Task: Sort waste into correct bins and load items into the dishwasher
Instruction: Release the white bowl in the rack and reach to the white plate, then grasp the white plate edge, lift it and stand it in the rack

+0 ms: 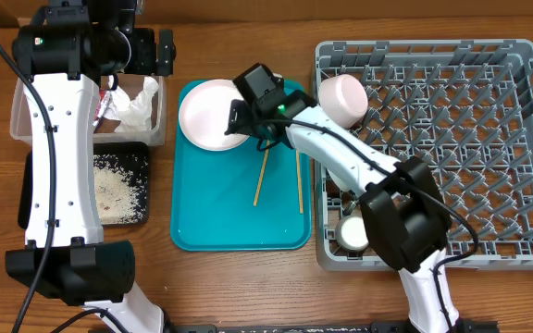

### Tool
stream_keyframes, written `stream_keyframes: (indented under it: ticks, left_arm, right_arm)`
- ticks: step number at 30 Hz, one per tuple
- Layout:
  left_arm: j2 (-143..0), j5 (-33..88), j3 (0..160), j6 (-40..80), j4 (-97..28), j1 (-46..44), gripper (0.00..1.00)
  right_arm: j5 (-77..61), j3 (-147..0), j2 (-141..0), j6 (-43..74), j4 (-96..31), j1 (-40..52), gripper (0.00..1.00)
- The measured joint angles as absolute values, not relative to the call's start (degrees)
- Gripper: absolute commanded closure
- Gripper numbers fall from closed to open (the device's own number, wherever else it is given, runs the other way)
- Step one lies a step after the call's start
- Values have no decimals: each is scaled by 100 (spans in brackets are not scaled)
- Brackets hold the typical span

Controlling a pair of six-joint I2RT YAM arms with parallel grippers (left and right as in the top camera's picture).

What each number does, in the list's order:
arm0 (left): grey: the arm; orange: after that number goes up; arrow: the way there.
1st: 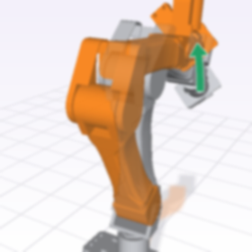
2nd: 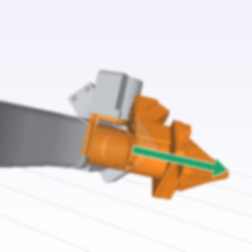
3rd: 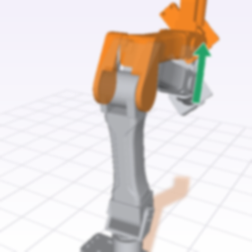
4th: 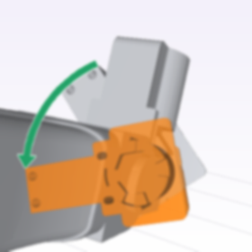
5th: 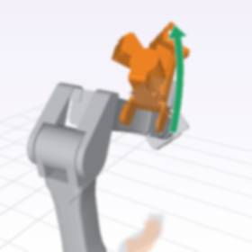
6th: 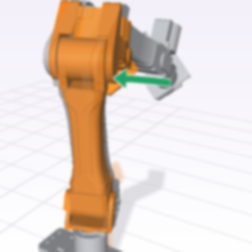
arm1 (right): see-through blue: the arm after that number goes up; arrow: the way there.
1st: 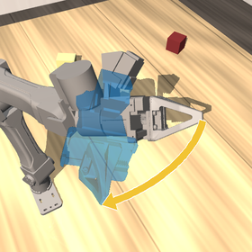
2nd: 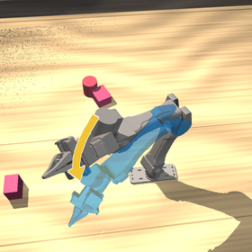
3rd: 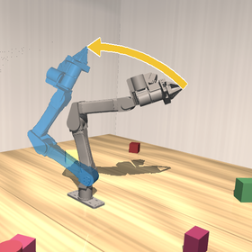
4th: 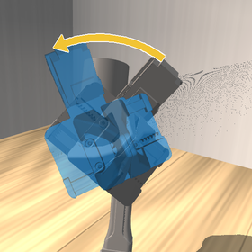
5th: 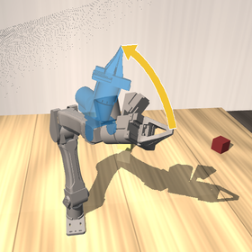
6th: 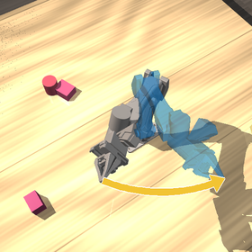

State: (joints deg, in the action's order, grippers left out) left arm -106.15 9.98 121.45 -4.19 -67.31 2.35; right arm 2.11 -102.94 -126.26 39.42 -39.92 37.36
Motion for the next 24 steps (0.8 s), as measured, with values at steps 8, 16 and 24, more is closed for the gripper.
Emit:
stream_keyframes:
  ticks: [8,16,24]
  left_arm:
    - [-10617,998,12145,-419,-6731,235,0]
    - [-10615,1000,12145,-419,-6731,235,0]
    - [-10615,1000,12145,-419,-6731,235,0]
  right_arm:
    - [169,-10294,-12715,3977,-3859,3750,26]
    - [134,-10294,-13063,4095,-3739,3752,36]
    - [56,-10291,-13266,4202,-3649,3754,71]
